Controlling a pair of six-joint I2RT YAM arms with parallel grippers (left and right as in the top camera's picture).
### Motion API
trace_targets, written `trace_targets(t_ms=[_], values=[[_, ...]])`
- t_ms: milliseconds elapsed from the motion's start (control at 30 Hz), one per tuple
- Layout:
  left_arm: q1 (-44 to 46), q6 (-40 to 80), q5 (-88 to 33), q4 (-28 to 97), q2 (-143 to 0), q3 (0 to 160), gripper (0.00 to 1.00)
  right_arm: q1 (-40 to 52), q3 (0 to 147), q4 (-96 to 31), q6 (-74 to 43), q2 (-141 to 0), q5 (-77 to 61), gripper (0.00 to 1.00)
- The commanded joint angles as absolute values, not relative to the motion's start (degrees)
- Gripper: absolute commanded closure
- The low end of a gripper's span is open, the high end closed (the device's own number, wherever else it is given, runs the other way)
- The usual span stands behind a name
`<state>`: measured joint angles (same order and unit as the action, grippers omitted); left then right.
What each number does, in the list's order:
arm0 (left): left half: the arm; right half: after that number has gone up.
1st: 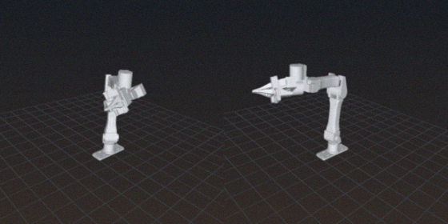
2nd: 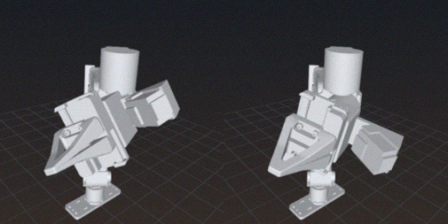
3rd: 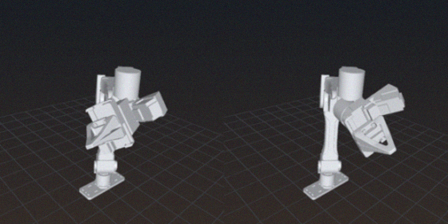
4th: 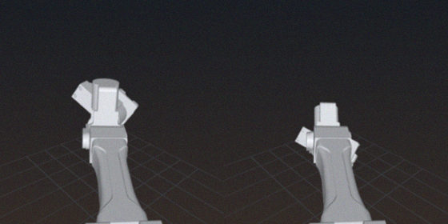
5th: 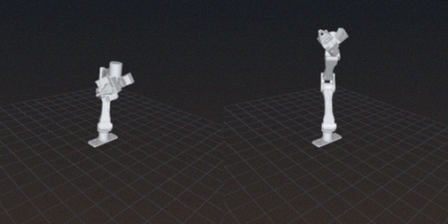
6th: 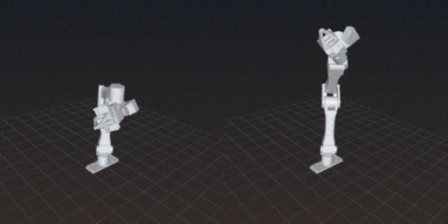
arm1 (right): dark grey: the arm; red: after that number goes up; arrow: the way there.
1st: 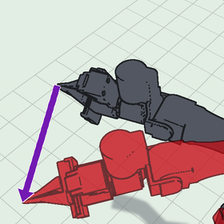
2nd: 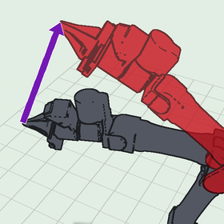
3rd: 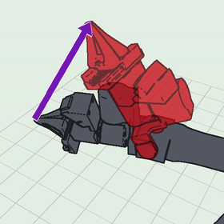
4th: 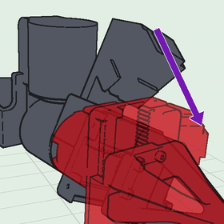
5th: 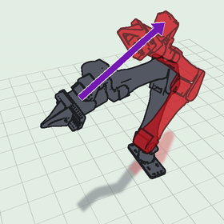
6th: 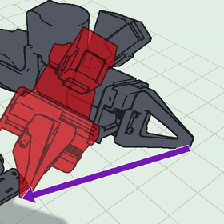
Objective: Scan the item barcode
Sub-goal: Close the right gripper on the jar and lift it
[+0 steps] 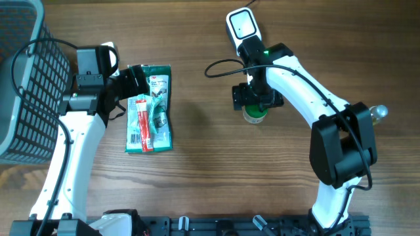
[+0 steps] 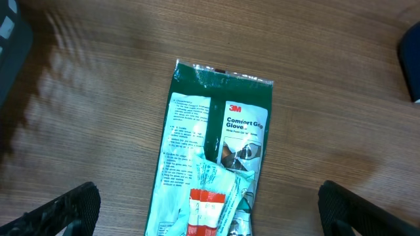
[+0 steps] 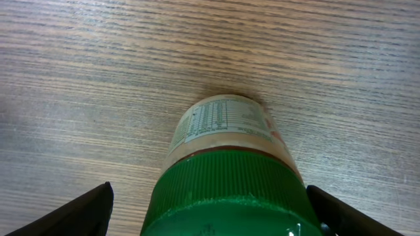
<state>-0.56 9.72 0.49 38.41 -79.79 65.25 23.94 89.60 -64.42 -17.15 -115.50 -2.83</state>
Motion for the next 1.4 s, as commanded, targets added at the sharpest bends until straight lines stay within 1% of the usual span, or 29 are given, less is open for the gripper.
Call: trace_targets(t_ms=[0, 100, 133, 200, 367, 500, 700, 800, 967, 1067, 1100, 1367], values=[[-0.86, 9.43, 0.01, 38.24, -79.18, 65.89, 0.00, 23.92, 89.10, -63.86, -15.86, -115.15, -4.34, 0.08], [-0.86, 9.43, 0.01, 38.24, -79.18, 65.89, 0.00, 23.92, 88.75, -63.90, -17.02, -115.15, -4.08, 0.07], [-0.86, 9.45, 0.01, 38.24, -79.18, 65.89, 0.00, 23.92, 88.44, -63.96, -17.67, -115.15, -3.68, 0.06], [-0.86, 9.45, 0.01, 38.24, -79.18, 65.89, 0.00, 23.92, 86.89, -63.79, -20.12, -115.18, -1.56, 0.00], [-0.86, 9.43, 0.01, 38.24, -79.18, 65.89, 0.00, 23.92, 82.52, -59.07, -21.02, -115.18, -1.56, 0.00], [-0.86, 9.43, 0.01, 38.24, -79.18, 65.89, 0.00, 23.90, 82.48, -58.00, -21.06, -115.18, -1.37, 0.00], [-0.86, 9.43, 0.01, 38.24, -79.18, 65.89, 0.00, 23.90, 82.48, -57.39, -23.16, -115.18, -1.34, 0.02], [-0.86, 9.43, 0.01, 38.24, -79.18, 65.89, 0.00, 23.92, 82.43, -57.60, -24.45, -115.18, -1.34, 0.09], [-0.86, 9.43, 0.01, 38.24, -79.18, 65.89, 0.00, 23.92, 81.73, -56.53, -24.86, -115.18, -1.32, 0.09], [-0.86, 9.45, 0.01, 38.24, -79.18, 65.89, 0.00, 23.92, 80.93, -55.00, -24.84, -115.18, -1.32, 0.08], [-0.86, 9.45, 0.01, 38.24, -79.18, 65.89, 0.00, 23.92, 80.93, -54.94, -24.84, -115.18, -1.34, 0.00], [-0.86, 9.43, 0.01, 38.24, -79.18, 65.89, 0.00, 23.92, 80.93, -54.15, -23.94, -115.18, -1.13, 0.01]])
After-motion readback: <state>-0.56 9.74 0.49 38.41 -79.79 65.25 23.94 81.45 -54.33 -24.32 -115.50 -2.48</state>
